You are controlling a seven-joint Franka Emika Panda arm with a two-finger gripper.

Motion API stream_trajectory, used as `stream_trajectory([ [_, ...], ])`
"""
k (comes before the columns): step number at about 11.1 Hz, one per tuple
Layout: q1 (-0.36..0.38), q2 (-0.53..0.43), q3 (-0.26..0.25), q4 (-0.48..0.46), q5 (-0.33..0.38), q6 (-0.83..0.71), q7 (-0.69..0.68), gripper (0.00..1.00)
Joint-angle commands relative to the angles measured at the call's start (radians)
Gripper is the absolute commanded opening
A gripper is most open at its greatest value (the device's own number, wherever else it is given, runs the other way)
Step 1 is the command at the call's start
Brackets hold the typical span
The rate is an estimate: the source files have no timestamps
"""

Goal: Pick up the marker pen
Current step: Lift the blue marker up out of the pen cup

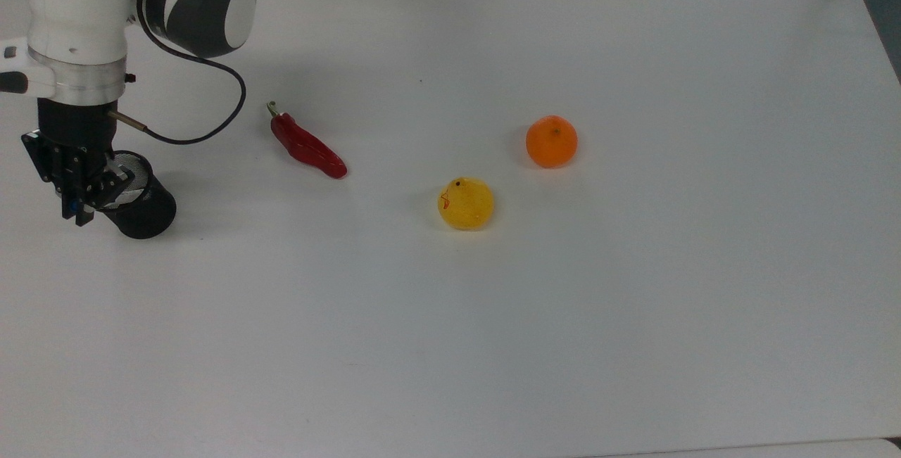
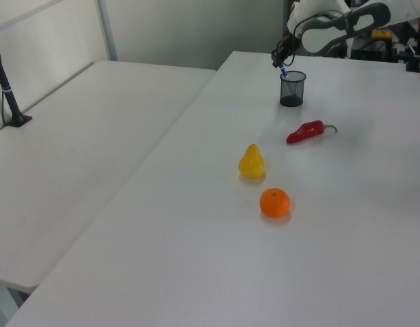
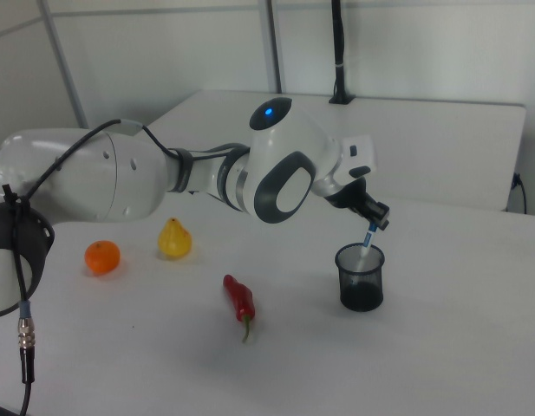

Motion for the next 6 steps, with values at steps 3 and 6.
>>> stream_trajectory([
  [3, -0.010, -0.032, -0.002, 0.082, 0.032, 0.018, -0.009, 0.00],
  [6, -0.009, -0.090, 0.004, 0.076, 0.078, -0.005, -0.009, 0.00],
])
